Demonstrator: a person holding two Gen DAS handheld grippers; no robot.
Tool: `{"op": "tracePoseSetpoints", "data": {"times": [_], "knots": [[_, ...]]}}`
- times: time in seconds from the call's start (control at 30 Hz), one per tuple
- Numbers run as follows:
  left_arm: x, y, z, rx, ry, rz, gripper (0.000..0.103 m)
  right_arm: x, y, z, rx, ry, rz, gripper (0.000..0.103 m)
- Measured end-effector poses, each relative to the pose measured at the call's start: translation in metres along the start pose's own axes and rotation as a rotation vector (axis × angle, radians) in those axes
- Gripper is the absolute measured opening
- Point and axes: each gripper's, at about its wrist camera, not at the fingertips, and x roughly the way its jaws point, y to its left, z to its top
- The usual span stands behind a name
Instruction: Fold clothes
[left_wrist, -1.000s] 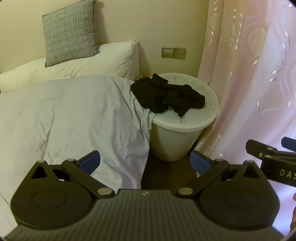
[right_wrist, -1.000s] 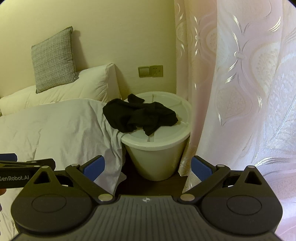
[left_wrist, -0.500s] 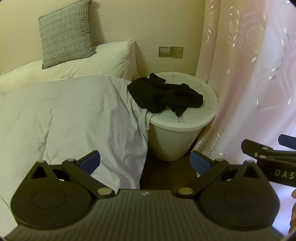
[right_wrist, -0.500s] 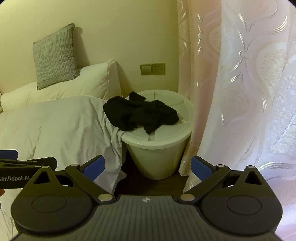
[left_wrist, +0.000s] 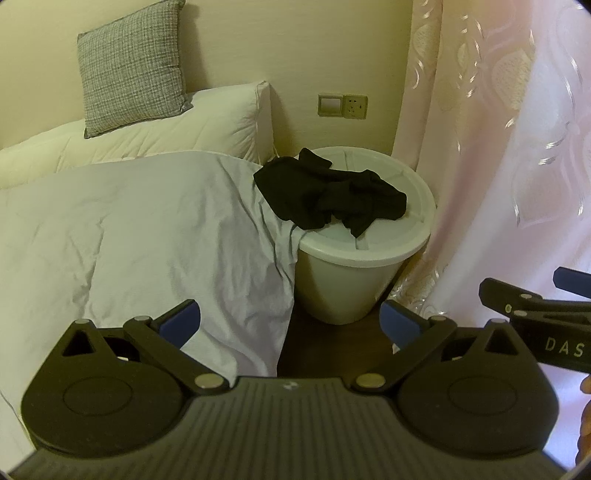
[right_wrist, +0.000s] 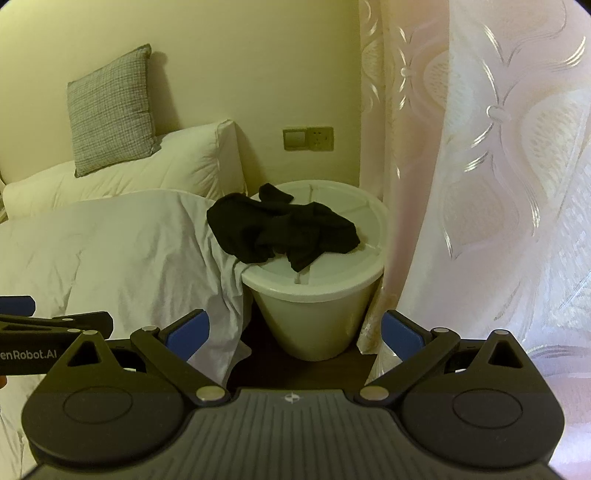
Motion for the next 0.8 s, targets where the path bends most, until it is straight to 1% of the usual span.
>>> {"op": "tracePoseSetpoints", "data": {"times": [0.57, 0.8], "knots": [[0.009, -0.004, 0.003, -0.033, 0.018, 0.011, 0.102, 0.016, -0.012, 0.004, -0.026, 0.002, 0.010, 0.102], [0.024, 0.000, 0.010, -0.059, 0.048, 0.019, 0.102, 0.029, -0.014, 0.011, -0.028, 0.012, 0.017, 0.102]]}}
